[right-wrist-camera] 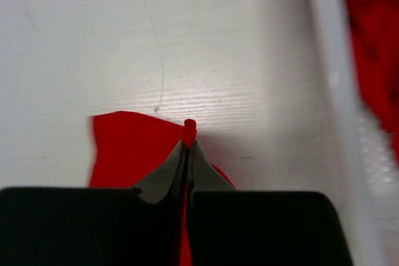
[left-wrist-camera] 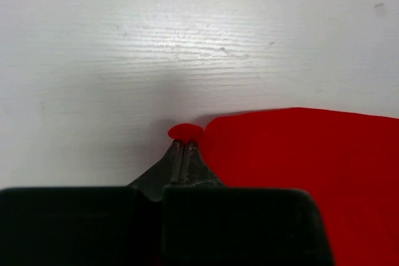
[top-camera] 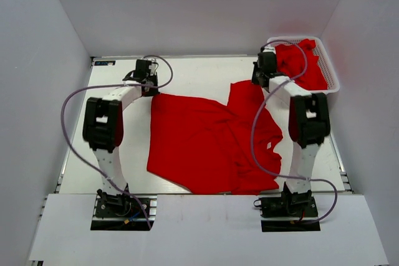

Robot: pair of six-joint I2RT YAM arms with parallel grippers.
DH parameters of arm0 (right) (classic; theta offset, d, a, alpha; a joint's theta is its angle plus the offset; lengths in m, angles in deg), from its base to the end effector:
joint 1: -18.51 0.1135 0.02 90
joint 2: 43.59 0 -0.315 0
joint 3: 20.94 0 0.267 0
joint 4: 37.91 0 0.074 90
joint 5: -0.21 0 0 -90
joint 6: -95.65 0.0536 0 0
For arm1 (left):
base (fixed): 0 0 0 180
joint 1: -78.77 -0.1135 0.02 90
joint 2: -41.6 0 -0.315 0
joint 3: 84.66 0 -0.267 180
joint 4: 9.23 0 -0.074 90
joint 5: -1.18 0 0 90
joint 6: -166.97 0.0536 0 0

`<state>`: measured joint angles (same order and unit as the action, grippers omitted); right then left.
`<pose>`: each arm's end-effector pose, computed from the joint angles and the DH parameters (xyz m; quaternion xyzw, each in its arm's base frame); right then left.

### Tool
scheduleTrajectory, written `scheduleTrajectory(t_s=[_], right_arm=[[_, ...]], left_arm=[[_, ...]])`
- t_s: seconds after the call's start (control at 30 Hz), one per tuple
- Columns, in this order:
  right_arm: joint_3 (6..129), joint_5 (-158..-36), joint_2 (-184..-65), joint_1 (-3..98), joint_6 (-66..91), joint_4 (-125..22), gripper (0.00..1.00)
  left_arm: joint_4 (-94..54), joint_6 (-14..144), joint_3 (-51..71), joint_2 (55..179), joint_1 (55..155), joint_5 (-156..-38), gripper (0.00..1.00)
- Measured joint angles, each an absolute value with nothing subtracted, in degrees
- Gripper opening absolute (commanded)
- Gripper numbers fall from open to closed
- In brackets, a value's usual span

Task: Fold and stack the t-shirts
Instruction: Flatten out the tshirt

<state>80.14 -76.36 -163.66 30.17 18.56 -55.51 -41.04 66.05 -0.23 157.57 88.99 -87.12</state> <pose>0.5231 0.0952 0.2240 0.0622 0.8866 -0.0071 0.4583 0.4789 -0.0847 0.2028 -0.0106 0.9460 -0.0456 0.3209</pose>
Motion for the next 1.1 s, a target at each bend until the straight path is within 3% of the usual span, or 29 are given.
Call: scheduleTrajectory(t_s=[0.3,0.63,1.1], right_arm=[[69.08,-75.82,-131.12,30.15,12.4,-42.84,0.0],[62.79,-75.82,-106.35,30.15,8.27,-40.89,0.0],[83.29,-79.53,-95.45,30.15,-0.94,-46.64,0.0]], left_arm=[[-32.94,67.67,8.71,128.17,89.03,-88.54,0.0],[-29.74,70.03,13.01,105.37,89.03,-89.53,0.0],[-35.97,73.38,-0.67,89.9,88.97,-92.96,0.0]])
